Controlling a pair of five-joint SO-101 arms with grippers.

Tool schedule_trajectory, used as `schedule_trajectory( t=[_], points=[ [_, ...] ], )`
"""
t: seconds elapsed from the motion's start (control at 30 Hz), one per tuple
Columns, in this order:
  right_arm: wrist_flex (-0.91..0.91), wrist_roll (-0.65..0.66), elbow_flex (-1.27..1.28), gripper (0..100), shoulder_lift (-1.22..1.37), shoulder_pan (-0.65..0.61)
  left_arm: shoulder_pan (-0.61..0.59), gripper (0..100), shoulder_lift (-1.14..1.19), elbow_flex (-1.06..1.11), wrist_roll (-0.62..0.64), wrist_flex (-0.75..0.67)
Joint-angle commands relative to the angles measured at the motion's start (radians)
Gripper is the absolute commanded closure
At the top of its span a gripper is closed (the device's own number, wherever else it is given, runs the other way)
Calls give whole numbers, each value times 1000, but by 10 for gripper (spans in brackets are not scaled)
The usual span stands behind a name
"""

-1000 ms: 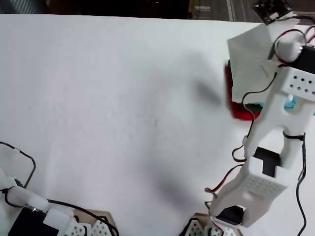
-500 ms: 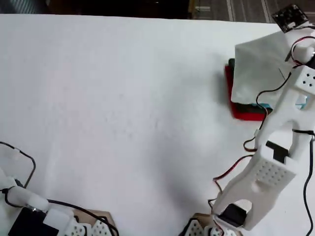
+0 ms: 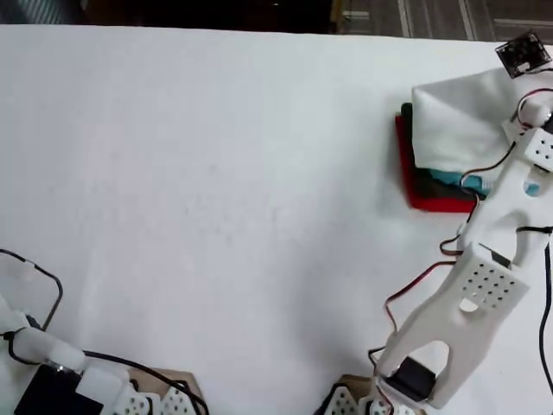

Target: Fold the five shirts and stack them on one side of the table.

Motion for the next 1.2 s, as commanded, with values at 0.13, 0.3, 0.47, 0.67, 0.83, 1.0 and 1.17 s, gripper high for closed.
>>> schedule_trajectory(
  t=[0.13, 0.3, 0.47, 0.67, 0.83, 1.0, 1.17],
  points=[
    [-58, -143, -26, 846, -10, 33, -6, 972, -6, 2, 12, -18],
    [-15, -339, -112, 779, -13, 47, -6, 972, -6, 2, 12, -18],
    [160, -460, -250, 780, -41, 30, -5, 972, -6, 2, 12, -18],
    [498, -419, -342, 988, -67, -67, -5, 972, -6, 2, 12, -18],
    [558, -404, -325, 981, -42, -74, -5, 972, -6, 2, 12, -18],
    [510, -371, -325, 978, 1, 31, -6, 972, -6, 2, 12, -18],
    [427, -293, -318, 978, 90, 96, -5, 972, -6, 2, 12, -18]
  ],
)
